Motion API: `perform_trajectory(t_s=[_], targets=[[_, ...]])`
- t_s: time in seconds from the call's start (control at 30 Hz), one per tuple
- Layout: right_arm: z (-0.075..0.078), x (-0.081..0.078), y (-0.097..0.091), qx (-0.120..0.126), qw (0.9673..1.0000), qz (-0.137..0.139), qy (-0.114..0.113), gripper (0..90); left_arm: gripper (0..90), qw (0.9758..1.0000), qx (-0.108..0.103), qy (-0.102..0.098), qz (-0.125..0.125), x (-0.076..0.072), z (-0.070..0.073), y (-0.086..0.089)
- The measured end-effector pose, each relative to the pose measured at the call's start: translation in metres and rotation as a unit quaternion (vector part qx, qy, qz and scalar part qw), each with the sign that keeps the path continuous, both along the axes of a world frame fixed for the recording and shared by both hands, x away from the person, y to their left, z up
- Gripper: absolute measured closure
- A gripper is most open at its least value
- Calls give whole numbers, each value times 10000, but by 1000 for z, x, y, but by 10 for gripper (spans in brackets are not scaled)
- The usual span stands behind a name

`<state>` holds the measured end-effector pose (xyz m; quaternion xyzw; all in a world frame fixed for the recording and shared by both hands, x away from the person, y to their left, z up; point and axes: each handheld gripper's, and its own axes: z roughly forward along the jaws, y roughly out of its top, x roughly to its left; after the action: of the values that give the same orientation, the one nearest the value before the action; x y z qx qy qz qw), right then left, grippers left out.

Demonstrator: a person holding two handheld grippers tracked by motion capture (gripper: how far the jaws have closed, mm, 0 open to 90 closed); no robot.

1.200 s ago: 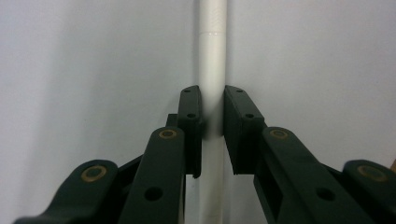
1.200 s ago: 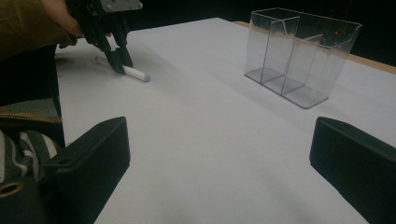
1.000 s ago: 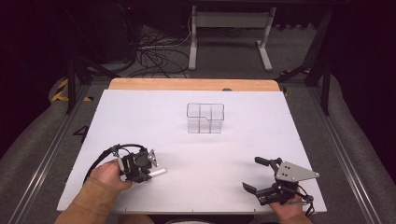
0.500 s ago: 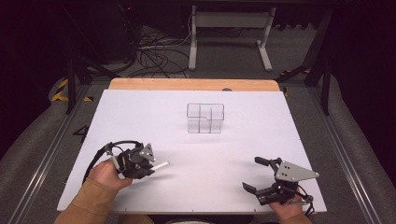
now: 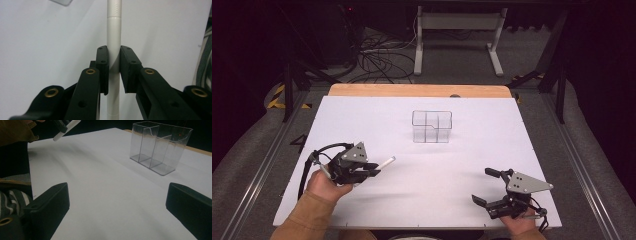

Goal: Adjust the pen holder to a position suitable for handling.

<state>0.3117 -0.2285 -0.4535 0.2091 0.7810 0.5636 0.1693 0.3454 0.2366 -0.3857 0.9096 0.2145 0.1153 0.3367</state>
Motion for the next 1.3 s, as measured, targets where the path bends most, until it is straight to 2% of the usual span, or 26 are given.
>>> perform_trajectory(t_s=[0.17,0.3,0.53,0.67,0.77,0.9,1.07,1.2,1.3], targets=[[0,0,0,-20,10000,0,-9,55,787,9979,-634,-131,75,-1,7,7],[0,0,0,-25,10000,1,-10,55,787,9941,-1041,-259,170,-3,11,12],[0,0,0,-25,10000,2,-14,55,787,9846,-1670,-437,263,-5,15,18],[0,0,0,-25,10000,3,-13,55,788,9767,-2049,-537,336,-4,14,22],[0,0,0,-28,10000,11,-20,55,787,9717,-2195,-783,393,-7,13,22],[0,0,0,-30,10000,14,-22,55,787,9646,-2437,-932,389,-10,14,22],[0,0,0,-35,10000,9,-24,55,787,9592,-2628,-932,466,-9,12,23],[0,-1,0,-38,10000,12,-21,55,787,9531,-2814,-918,628,-8,10,23],[0,0,0,-30,10000,16,-24,55,787,9507,-2853,-963,739,-8,9,22]])
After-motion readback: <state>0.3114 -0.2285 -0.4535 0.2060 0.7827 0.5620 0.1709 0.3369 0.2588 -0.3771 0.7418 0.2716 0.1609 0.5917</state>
